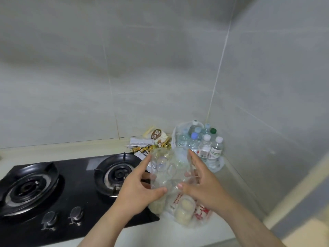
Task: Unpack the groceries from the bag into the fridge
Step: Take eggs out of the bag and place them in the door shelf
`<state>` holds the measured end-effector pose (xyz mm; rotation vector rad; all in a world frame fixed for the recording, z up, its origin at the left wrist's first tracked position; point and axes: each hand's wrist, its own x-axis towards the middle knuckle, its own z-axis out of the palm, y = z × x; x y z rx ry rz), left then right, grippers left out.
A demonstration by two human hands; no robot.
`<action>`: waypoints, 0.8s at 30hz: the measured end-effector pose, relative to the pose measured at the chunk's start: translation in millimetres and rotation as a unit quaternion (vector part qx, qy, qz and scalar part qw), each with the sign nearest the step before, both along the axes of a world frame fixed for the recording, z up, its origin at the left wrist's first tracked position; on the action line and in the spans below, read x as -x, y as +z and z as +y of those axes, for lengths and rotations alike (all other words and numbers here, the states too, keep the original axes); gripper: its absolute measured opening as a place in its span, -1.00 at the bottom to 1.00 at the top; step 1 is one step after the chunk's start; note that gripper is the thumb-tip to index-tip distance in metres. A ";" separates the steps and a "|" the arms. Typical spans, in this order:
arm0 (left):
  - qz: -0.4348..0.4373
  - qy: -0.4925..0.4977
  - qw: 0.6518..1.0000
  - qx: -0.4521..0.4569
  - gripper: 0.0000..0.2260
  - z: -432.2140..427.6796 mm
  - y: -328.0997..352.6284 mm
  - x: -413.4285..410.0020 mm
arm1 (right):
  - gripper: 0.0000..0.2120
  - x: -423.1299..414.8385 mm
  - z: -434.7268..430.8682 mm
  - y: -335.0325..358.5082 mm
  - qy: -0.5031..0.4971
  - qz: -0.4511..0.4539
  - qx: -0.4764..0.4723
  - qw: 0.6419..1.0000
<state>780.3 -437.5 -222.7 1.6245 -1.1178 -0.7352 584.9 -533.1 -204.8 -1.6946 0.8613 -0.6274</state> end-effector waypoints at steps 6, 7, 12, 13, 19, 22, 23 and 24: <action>0.016 -0.003 1.000 -0.017 -0.08 -39.3 -9.3 14.2 | -0.27 15.1 -41.7 -16.6 -0.003 -0.026 -0.024 0.999; 0.020 -0.001 1.000 -0.017 -0.09 -45.7 -11.5 15.9 | -0.35 15.9 -49.7 -20.2 -0.009 -0.036 -0.033 0.999; 0.053 -0.016 0.998 -0.019 -0.13 -77.5 -29.3 21.3 | -0.45 16.2 -91.8 -37.5 -0.035 -0.037 -0.067 0.996; 0.060 -0.021 0.998 -0.017 -0.15 -83.9 -32.9 23.5 | -0.46 17.8 -100.4 -41.8 -0.039 -0.036 -0.073 0.996; 0.084 0.000 0.995 -0.055 -0.26 -123.3 -62.6 33.3 | -0.49 26.1 -145.6 -73.6 -0.060 -0.013 -0.123 0.991; 0.071 0.008 0.993 -0.090 -0.28 -139.6 -76.3 38.2 | -0.44 26.7 -158.9 -90.4 -0.056 0.015 -0.140 0.988; 0.061 0.008 0.993 -0.105 -0.27 -144.6 -80.8 40.1 | -0.45 27.7 -163.3 -97.2 -0.052 0.026 -0.145 0.988; 0.050 0.005 0.991 -0.122 -0.25 -150.0 -86.5 41.9 | -0.45 28.7 -167.2 -103.7 -0.049 0.035 -0.147 0.987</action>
